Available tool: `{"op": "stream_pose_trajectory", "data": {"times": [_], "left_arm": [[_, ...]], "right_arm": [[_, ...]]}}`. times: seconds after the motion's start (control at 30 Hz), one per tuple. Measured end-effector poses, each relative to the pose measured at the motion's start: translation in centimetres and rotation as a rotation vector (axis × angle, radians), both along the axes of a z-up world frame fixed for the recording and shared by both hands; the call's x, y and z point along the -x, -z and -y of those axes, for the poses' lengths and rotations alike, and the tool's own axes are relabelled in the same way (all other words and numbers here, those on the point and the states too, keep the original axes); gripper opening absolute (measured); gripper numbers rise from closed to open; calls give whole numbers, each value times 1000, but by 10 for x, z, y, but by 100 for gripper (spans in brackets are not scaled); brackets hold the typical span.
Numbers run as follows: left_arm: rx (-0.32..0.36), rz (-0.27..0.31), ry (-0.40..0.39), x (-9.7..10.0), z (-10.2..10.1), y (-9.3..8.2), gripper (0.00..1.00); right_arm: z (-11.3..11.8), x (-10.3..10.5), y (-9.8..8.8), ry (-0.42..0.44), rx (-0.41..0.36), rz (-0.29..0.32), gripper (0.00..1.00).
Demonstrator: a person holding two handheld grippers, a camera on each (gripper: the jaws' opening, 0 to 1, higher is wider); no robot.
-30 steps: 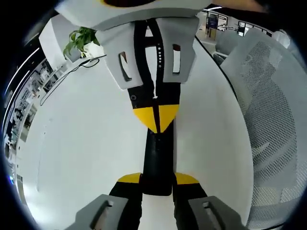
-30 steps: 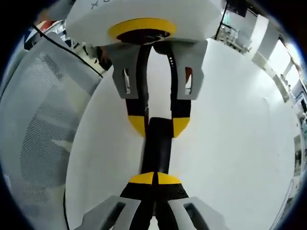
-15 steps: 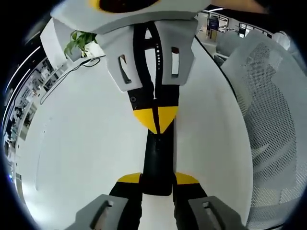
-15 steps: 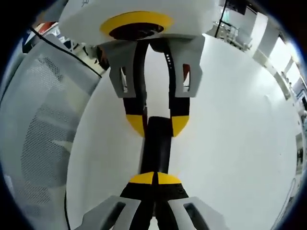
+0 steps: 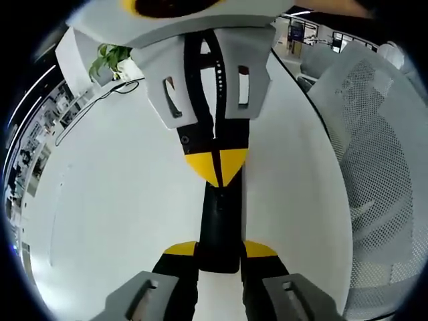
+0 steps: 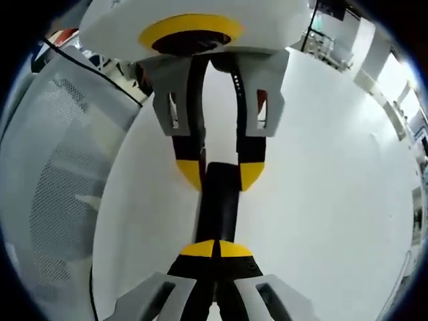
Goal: Press the specified remote control buttons in sequence, fully releasing each button before pressing the next.
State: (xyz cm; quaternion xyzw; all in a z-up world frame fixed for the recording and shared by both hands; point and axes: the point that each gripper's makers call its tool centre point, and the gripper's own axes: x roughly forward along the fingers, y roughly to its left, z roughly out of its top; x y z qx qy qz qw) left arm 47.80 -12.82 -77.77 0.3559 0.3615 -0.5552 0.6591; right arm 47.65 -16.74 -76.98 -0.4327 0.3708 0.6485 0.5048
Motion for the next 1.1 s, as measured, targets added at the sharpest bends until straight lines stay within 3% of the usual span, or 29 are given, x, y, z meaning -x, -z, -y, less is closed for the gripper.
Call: {"op": "stream_pose_trajectory", "data": {"times": [0.23, 0.83, 1.1], "left_arm": [[-8, 7, 4, 0, 0, 0, 23], [-23, 15, 8, 0, 1, -1, 23], [-24, 18, 7, 0, 2, -2, 23]], "right_arm": [[0, 2, -3, -3, -4, 12, 0], [3, -2, -38, -2, -38, 66, 0], [4, -1, -42, -2, -38, 81, 0]]}}
